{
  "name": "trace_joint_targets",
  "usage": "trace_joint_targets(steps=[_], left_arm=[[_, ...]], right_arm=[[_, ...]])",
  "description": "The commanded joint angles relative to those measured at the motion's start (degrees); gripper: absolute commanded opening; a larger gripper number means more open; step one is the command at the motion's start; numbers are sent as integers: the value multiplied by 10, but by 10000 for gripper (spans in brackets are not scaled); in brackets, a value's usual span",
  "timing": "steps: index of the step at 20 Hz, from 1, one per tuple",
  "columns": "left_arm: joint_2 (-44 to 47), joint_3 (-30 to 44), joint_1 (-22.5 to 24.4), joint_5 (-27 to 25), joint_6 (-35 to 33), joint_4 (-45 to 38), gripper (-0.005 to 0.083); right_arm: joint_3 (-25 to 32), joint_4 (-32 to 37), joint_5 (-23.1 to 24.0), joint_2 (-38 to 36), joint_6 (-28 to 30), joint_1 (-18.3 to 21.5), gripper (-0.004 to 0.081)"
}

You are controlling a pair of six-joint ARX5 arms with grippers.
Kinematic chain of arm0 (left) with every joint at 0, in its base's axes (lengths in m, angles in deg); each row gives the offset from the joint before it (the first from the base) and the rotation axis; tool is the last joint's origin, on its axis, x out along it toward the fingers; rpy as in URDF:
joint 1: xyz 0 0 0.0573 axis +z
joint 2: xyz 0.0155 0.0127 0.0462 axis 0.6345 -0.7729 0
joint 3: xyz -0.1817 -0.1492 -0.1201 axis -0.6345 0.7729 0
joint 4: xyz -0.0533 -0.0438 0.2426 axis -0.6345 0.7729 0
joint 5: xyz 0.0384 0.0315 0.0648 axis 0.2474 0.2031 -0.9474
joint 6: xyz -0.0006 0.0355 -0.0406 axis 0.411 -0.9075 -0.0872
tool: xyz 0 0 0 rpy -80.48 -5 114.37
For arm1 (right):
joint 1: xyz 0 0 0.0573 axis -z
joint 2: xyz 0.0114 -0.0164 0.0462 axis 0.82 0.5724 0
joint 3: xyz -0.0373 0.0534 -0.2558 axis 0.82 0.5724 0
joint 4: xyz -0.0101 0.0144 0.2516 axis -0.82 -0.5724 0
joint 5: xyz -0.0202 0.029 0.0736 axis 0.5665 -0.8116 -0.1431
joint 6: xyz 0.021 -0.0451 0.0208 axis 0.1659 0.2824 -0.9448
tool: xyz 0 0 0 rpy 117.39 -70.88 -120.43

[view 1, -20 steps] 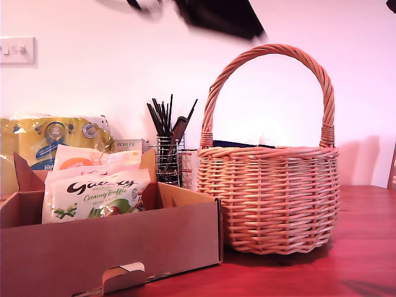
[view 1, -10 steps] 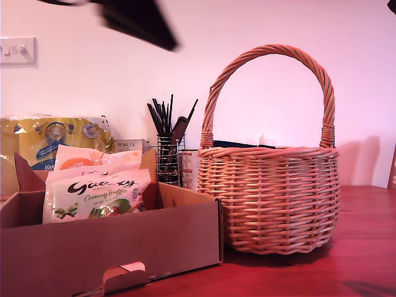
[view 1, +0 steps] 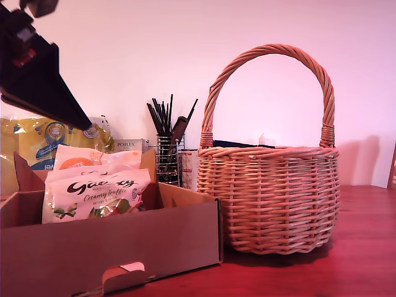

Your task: Move the bags of Easter eggs from the cardboard box on the left into the woven basket on the right side.

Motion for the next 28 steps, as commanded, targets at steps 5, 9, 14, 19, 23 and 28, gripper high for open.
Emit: trace_joint_targets(steps=[5, 9, 14, 19, 23, 28], left_arm=[[-58, 0, 17, -39, 2, -19, 654], [-109, 0, 17, -84, -31, -64, 662], [-153, 0, 31, -109, -87, -80, 662], [-177, 0, 43, -83, -87, -80, 662], [-176, 0, 42, 14, -76, -61, 659], [-177, 0, 38, 105, -42, -27, 656]], right_arm=[[3, 2, -1, 12, 5, -1, -13], [3, 2, -1, 22, 5, -2, -13], [3, 2, -1, 22, 5, -2, -13], [3, 2, -1, 22, 5, -2, -13], [3, 3, -1, 22, 5, -2, -13], [3, 7, -1, 22, 5, -2, -13]])
